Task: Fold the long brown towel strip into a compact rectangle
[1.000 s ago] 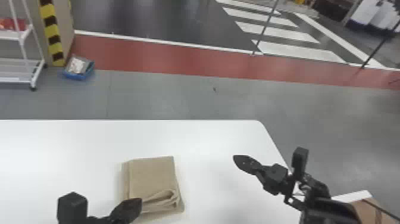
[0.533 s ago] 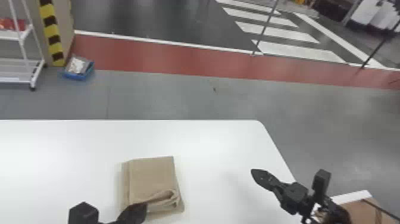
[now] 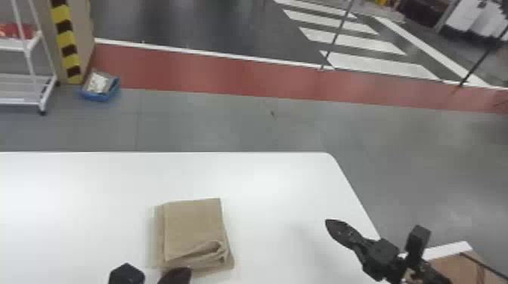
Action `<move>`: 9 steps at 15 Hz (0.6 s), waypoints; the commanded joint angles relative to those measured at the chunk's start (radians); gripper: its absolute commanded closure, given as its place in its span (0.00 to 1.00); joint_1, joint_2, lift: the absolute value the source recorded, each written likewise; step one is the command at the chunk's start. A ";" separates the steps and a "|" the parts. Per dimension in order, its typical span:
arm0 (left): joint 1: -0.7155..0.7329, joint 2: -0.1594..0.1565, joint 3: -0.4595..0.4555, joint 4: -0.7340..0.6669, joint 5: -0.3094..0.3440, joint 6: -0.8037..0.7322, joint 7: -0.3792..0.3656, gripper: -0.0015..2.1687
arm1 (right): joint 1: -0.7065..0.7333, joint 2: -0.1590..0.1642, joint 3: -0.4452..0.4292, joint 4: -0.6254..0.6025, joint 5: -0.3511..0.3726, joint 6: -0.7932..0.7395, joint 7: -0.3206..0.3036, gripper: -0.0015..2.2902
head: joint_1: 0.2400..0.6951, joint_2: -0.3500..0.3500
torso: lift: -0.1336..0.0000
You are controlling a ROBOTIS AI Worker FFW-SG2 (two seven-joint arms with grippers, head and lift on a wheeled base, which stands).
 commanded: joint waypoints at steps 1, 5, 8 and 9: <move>-0.044 -0.003 -0.019 0.055 -0.018 0.000 0.031 0.75 | 0.001 -0.007 -0.002 0.031 -0.008 -0.044 0.000 0.87 | 1.00 0.00 | 1.00; -0.076 -0.005 -0.025 0.095 -0.018 -0.028 0.051 0.75 | -0.001 -0.019 -0.002 0.052 -0.010 -0.072 -0.009 0.87 | 1.00 0.00 | 1.00; -0.010 0.028 -0.007 -0.028 0.011 -0.009 0.028 0.75 | -0.004 -0.026 -0.001 0.055 -0.020 -0.072 -0.009 0.86 | 1.00 0.00 | 1.00; 0.023 0.043 0.005 -0.101 0.023 0.018 0.019 0.75 | -0.010 -0.028 0.001 0.057 -0.020 -0.069 -0.009 0.86 | 1.00 0.00 | 1.00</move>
